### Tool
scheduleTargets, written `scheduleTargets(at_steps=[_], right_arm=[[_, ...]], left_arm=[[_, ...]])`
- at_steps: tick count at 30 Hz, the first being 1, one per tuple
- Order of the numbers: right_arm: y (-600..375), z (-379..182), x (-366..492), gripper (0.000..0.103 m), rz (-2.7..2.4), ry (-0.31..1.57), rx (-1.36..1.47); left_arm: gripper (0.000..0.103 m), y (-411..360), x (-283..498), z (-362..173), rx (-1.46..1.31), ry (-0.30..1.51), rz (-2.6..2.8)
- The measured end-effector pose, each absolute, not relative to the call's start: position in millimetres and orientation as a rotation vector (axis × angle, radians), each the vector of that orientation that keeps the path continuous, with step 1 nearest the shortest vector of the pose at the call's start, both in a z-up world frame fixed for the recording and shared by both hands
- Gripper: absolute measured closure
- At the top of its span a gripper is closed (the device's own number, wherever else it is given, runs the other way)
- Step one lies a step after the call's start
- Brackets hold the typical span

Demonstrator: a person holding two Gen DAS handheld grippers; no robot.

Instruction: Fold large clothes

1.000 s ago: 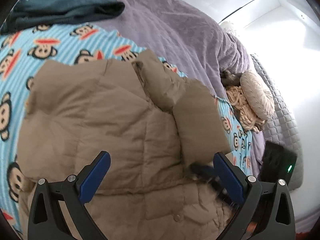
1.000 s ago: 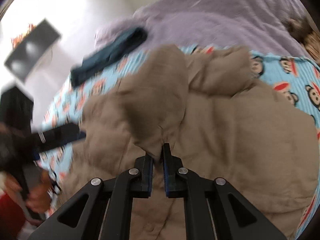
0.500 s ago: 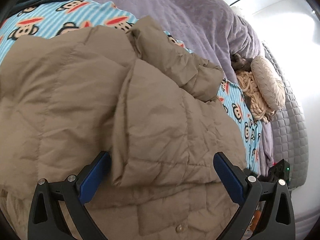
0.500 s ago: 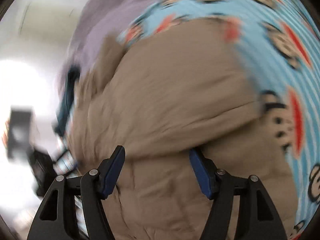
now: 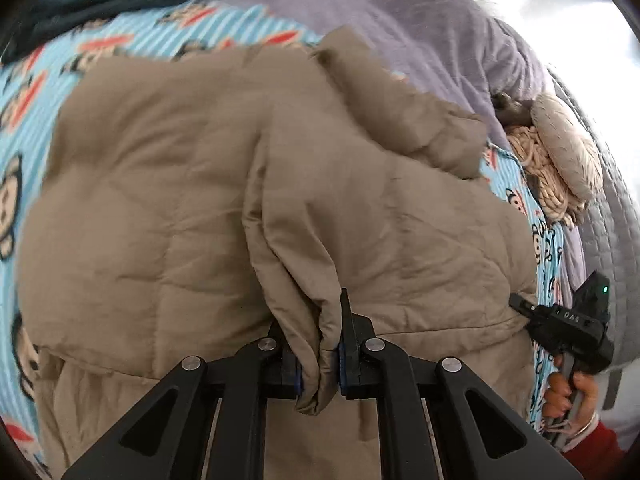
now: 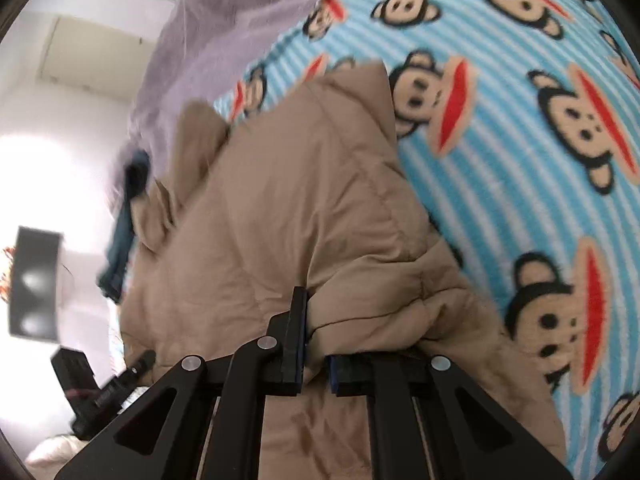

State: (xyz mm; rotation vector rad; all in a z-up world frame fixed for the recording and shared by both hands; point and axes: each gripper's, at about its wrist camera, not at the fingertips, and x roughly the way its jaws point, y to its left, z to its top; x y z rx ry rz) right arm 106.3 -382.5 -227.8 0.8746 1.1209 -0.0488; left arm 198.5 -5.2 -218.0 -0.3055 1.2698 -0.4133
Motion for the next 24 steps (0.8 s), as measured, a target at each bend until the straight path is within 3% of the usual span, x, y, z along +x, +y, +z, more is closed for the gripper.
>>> scheduleTargets(at_steps=[2,4,11,17,20,22,24], right_arm=[[-381,-237,105,0.093,-0.069,1.121,0.916],[-382,-237,104,0.093,-0.076,1.112,0.935],[-383,-232,102,0.093,-0.104,1.116,0.894],[-379,-228,105,0.091,-0.127,1.133,0.850],[-372,-211,107,0.066,-0.066,1.201,0.773],[-369,-183,101,0.039,0.045,1.157,0.710],[-374,-155,92,0.037,0.137,1.061,0.675]], left_arm=[[0.086,-2,199,-213,-0.295,1.269,-0.396],[0.077,2,196,-201,-0.238,1.258,-0.359],[0.076,23,178,-149,-0.171,1.142,-0.304],[0.076,-28,210,-164,-0.026,1.100,-0.332],[0.076,-30,231,-197,0.003,1.159,-0.284],[0.076,-23,232,-211,-0.037,1.179,-0.299],[0.076,-17,230,-214,-0.042,1.165,-0.311]])
